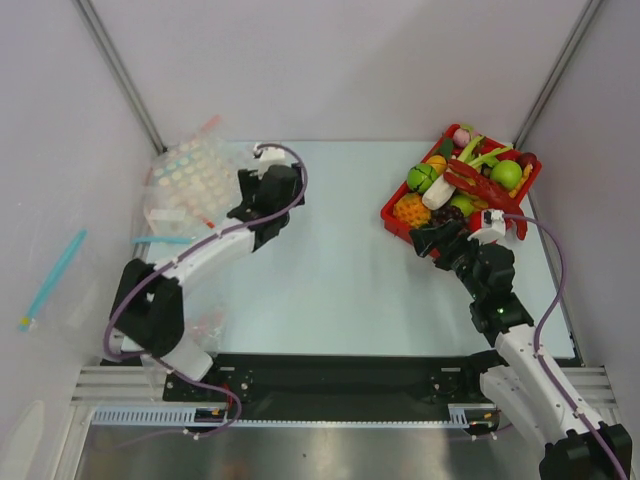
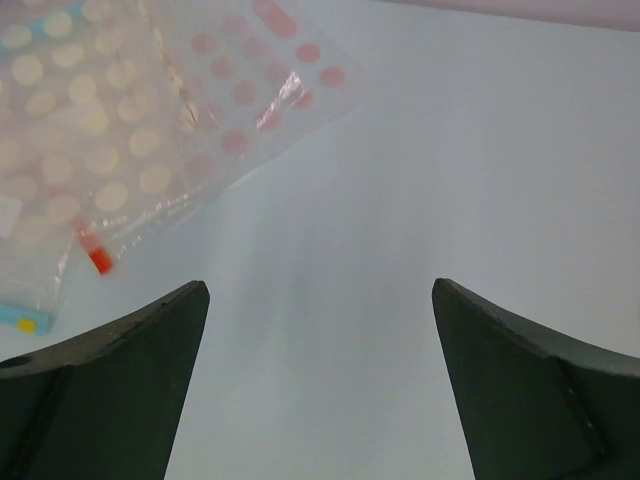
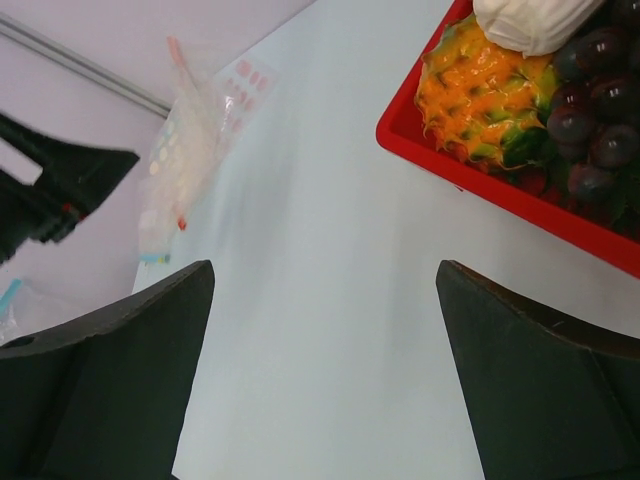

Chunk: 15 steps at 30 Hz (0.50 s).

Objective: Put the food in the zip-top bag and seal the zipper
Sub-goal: Pick up the zipper food storage bag at the center of the board.

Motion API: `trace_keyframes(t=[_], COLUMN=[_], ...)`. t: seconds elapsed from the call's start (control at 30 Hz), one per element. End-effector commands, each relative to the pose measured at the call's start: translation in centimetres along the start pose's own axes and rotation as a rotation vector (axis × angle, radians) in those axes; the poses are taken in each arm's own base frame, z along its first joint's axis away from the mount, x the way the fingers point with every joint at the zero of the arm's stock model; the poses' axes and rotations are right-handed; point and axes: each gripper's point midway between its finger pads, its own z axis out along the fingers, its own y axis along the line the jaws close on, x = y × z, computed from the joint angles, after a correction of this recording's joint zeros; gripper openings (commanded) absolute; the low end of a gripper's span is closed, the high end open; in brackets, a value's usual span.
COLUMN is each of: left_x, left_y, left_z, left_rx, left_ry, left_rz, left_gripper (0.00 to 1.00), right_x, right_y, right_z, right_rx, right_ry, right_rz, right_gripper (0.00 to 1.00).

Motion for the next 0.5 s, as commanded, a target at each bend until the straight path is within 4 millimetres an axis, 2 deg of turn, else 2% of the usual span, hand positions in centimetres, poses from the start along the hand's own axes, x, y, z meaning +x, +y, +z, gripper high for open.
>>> trace_keyframes(t=[0.0, 0.03, 0.1, 0.13, 0.17, 0.2, 0.23, 0.27, 0.3, 0.33, 0.37, 0.47], left_x=[-2.7, -3.1, -3.0, -4.6, -2.6, -2.2, -3.3, -1.6, -1.6, -2.5, -1.1, -2.0], left_y=[0.9, -0.1, 0.5, -0.2, -0.4, -0.2, -0.7, -0.7, -0.3, -0.4, -0.2, 0.8], left_z=[2.7, 4.6, 6.3, 7.3, 9.2, 10.3, 11.1, 12.7, 13.6, 14.3, 15.7, 18.0], left_rx=[-0.122, -0.146, -0.213, -0.224, -0.241, -0.256, -0.258, -0.267, -0.275, -0.282, -0.293, -0.322], left_ry=[0.007, 0.017, 0.059, 0.042, 0.091, 0.106, 0.09, 0.118, 0.123, 0.105, 0.127, 0.113], left_rz=[0.248, 0.283, 0.378, 0.376, 0.43, 0.444, 0.453, 0.48, 0.489, 0.477, 0.498, 0.504], left_gripper=[1.0, 1.0, 1.0, 1.0, 1.0, 1.0, 1.0, 1.0, 0.99, 1.0, 1.0, 0.99], right_x=[-0.8, -0.8, -0.9, -0.8, -0.8, -0.8, -0.8, -0.9, -0.9, -1.0, -1.0, -1.0], right_y=[1.4, 1.5, 1.6, 1.6, 1.7, 1.7, 1.8, 1.8, 1.7, 1.9, 1.9, 2.0], right_z=[-0.1, -0.2, -0.2, -0.2, -0.2, -0.2, -0.2, -0.2, -0.3, -0.3, -0.4, -0.5], right_rx=[-0.066, -0.069, -0.076, -0.077, -0.081, -0.082, -0.082, -0.08, -0.079, -0.083, -0.084, -0.092], right_ry=[-0.025, -0.027, -0.027, -0.024, -0.024, -0.022, -0.022, -0.023, -0.024, -0.029, -0.03, -0.029], right_rz=[-0.028, -0.028, -0.026, -0.023, -0.026, -0.026, -0.027, -0.029, -0.029, -0.03, -0.03, -0.029], right_gripper=[1.0, 1.0, 1.0, 1.0, 1.0, 1.0, 1.0, 1.0, 1.0, 1.0, 1.0, 1.0])
